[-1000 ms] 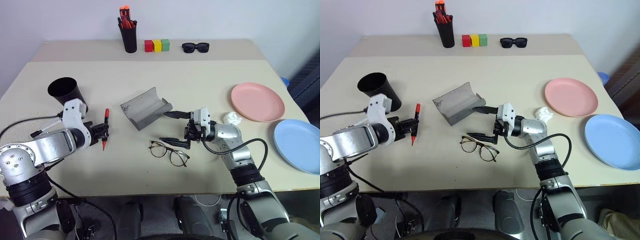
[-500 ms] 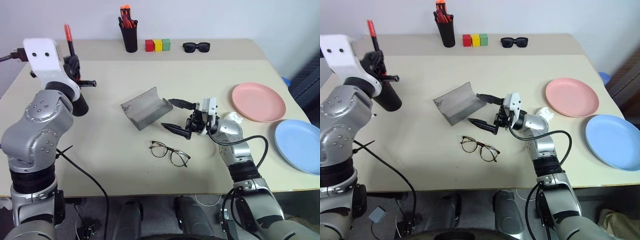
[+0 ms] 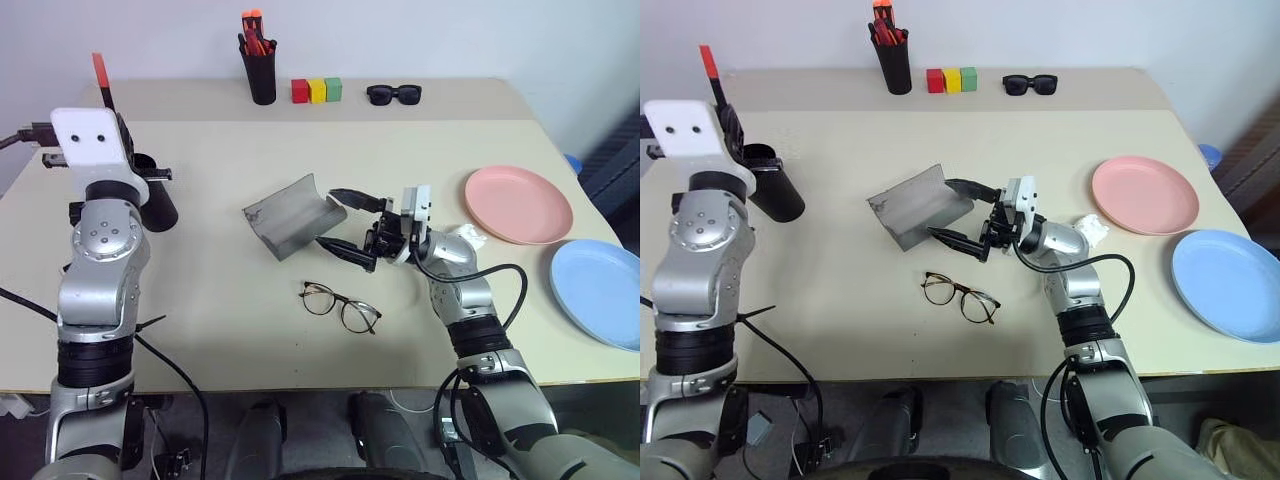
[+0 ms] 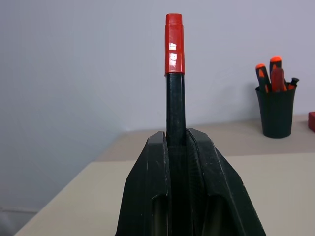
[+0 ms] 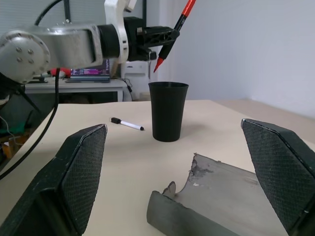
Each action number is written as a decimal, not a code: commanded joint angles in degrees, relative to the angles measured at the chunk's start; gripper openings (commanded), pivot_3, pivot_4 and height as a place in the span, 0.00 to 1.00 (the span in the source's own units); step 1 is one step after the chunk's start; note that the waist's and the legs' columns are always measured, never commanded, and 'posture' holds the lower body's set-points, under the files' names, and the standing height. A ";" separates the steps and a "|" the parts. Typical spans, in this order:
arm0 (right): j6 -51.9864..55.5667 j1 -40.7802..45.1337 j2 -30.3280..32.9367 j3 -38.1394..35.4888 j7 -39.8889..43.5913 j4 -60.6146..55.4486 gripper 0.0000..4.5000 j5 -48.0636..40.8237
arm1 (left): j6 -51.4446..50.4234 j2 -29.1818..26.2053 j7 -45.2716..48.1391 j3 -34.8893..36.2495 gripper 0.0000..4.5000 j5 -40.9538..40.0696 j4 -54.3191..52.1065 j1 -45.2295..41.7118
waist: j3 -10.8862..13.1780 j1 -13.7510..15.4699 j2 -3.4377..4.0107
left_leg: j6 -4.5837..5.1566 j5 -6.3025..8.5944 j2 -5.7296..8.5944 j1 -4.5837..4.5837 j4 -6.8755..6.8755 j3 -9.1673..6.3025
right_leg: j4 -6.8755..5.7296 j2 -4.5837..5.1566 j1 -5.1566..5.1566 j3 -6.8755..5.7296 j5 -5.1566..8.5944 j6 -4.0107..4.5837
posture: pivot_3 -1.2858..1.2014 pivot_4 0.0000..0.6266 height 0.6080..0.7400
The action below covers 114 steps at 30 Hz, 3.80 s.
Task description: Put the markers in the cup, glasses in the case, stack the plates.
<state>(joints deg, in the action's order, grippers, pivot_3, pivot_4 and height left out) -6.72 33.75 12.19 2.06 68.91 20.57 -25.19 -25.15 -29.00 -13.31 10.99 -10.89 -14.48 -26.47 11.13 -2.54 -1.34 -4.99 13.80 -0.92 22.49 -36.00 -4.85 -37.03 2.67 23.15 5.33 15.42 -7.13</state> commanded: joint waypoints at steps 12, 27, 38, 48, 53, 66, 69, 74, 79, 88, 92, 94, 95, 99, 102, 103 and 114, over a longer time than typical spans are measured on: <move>-1.30 1.45 -1.15 -0.26 0.05 -0.41 1.00 0.19 | 11.37 -0.08 2.72 4.19 0.02 8.32 9.26 -2.94 | 0.00 -0.01 0.00 | 0.00 0.00 0.00 -0.01 0.01 -0.01 | -0.03 0.00 0.00 -0.01 0.00 0.00 | 0.52 0.24 1.00; -1.07 1.06 -1.22 -0.32 -0.39 -0.90 1.00 0.57 | 22.50 0.26 0.16 4.40 0.02 12.72 29.85 -9.65 | 0.00 -0.08 0.00 | 0.01 0.00 0.00 0.00 0.02 -0.03 | -0.08 0.01 0.03 -0.05 -0.01 -0.01 | 0.52 0.24 1.00; -1.27 1.01 -1.30 -0.38 -0.82 -0.98 1.00 0.79 | 24.39 1.82 0.40 3.48 0.02 12.95 32.93 -11.28 | 0.00 0.02 0.00 | 0.00 0.00 0.00 0.00 0.01 -0.04 | -0.12 0.01 0.05 -0.06 -0.01 -0.01 | 0.52 0.24 1.00; -1.41 0.98 -1.14 -0.62 -1.11 -0.95 1.00 0.88 | 24.20 3.51 1.60 3.33 0.02 12.49 33.02 -11.76 | 0.00 -0.02 0.00 | 0.01 0.00 0.00 0.00 0.02 -0.04 | -0.12 0.01 0.05 -0.06 -0.01 -0.02 | 0.52 0.24 1.00; -1.48 0.92 -1.05 -0.67 -1.27 -0.91 1.00 0.93 | 23.05 4.54 2.35 3.44 0.40 12.14 31.67 -10.98 | 0.00 0.00 0.00 | 0.01 0.00 0.00 0.00 0.01 -0.04 | -0.12 0.01 0.05 -0.06 -0.01 -0.02 | 0.52 0.24 1.00; -0.98 0.27 -0.47 -0.01 -0.91 -0.93 1.00 1.70 | 15.11 5.31 3.60 9.17 1.00 5.79 18.32 -9.72 | 0.00 -0.06 0.00 | 0.00 0.00 0.00 0.00 0.01 -0.04 | -0.12 0.01 0.05 -0.06 -0.01 -0.02 | 0.52 0.24 1.00; -0.07 -0.54 0.18 0.83 -0.19 -1.59 1.00 2.16 | 6.21 2.23 4.39 14.48 1.00 1.90 12.95 -9.15 | 0.00 -0.22 0.00 | 0.01 0.00 -0.01 -0.01 0.02 -0.04 | -0.15 0.00 0.05 -0.06 -0.01 -0.02 | 0.52 0.24 1.00; 1.41 -2.33 1.80 3.59 2.68 -2.88 1.00 3.08 | -9.30 -9.33 14.49 19.41 1.00 -3.49 10.51 -4.30 | 0.02 -1.44 0.03 | 0.01 0.00 -0.01 -0.02 0.08 -0.05 | -0.15 -0.01 0.07 -0.06 0.00 -0.03 | 0.52 0.24 1.00; 1.48 -2.21 1.98 4.85 4.18 -2.50 1.00 3.36 | -14.43 -21.80 28.14 21.75 1.00 -6.16 18.64 0.76 | 0.03 -1.54 0.04 | 0.00 0.00 -0.01 -0.04 0.07 -0.05 | -0.17 -0.03 0.06 -0.07 0.02 -0.01 | 0.52 0.24 1.00; -1.10 -0.61 2.37 6.10 6.89 -0.14 1.00 5.14 | -8.37 -37.88 53.74 6.18 1.00 -1.02 36.60 2.99 | 0.07 -1.41 0.06 | 0.01 0.00 -0.02 -0.03 0.15 -0.03 | -0.11 -0.03 0.09 -0.07 0.04 0.01 | 0.52 0.24 1.00; -1.27 -0.49 2.00 6.08 6.89 -0.08 1.00 5.15 | -5.70 -39.92 64.24 -3.28 1.00 2.34 44.22 -1.20 | 0.08 -1.45 0.08 | 0.01 0.00 -0.03 -0.02 0.19 0.00 | -0.14 -0.04 0.15 -0.06 0.05 0.01 | 0.52 0.24 1.00; -1.40 -0.51 1.88 6.12 6.83 -0.12 1.00 5.24 | -3.43 -40.11 68.22 -6.58 1.00 4.03 47.22 -3.43 | 0.08 -1.45 0.07 | 0.01 0.00 -0.03 -0.01 0.21 0.00 | -0.15 -0.05 0.17 -0.06 0.05 0.02 | 0.52 0.24 1.00; -1.47 -0.60 1.86 6.17 6.81 -0.26 1.00 5.32 | -2.40 -40.20 69.96 -7.91 1.00 4.81 48.56 -4.41 | 0.08 -1.45 0.07 | 0.01 0.00 -0.03 0.00 0.21 0.00 | -0.15 -0.05 0.18 -0.06 0.05 0.02 | 0.52 0.24 1.00; -1.12 -1.09 2.23 5.79 6.31 -1.31 1.00 5.18 | 3.51 -40.13 76.97 -14.36 1.00 10.02 55.93 -10.62 | 0.08 -1.44 0.07 | 0.01 0.00 -0.04 0.02 0.22 0.00 | -0.16 -0.06 0.21 -0.06 0.05 0.02 | 0.52 0.24 1.00; -1.09 -1.52 2.67 5.58 6.04 -1.76 1.00 5.15 | 7.43 -38.93 78.72 -18.47 1.00 14.70 62.73 -16.72 | 0.08 -1.44 0.07 | 0.02 -0.01 -0.03 0.03 0.20 0.00 | -0.18 -0.06 0.21 -0.06 0.05 0.02 | 0.52 0.24 1.00; -1.00 -1.67 2.77 5.55 5.89 -2.00 1.00 5.11 | 8.40 -38.38 79.07 -19.80 1.00 16.26 64.80 -18.57 | 0.08 -1.45 0.07 | 0.02 -0.01 -0.03 0.02 0.20 0.01 | -0.17 -0.06 0.20 -0.05 0.05 0.01 | 0.52 0.24 1.00; -0.11 -3.07 3.93 5.18 4.37 -4.44 1.00 4.94 | 15.08 -31.42 80.80 -28.85 1.00 28.60 82.23 -33.12 | 0.09 -1.48 0.05 | 0.03 0.00 -0.03 0.07 0.15 -0.01 | -0.18 -0.06 0.21 -0.06 0.06 -0.01 | 0.52 0.24 1.00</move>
<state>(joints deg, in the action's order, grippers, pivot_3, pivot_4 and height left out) -6.59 30.71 15.60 8.09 73.48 18.70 -19.37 -11.08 -60.05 68.04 -17.35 16.01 66.21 -57.62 11.21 -4.02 -1.29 -4.96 13.80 -0.95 22.57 -35.84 -4.86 -37.21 2.61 23.36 5.28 15.48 -7.14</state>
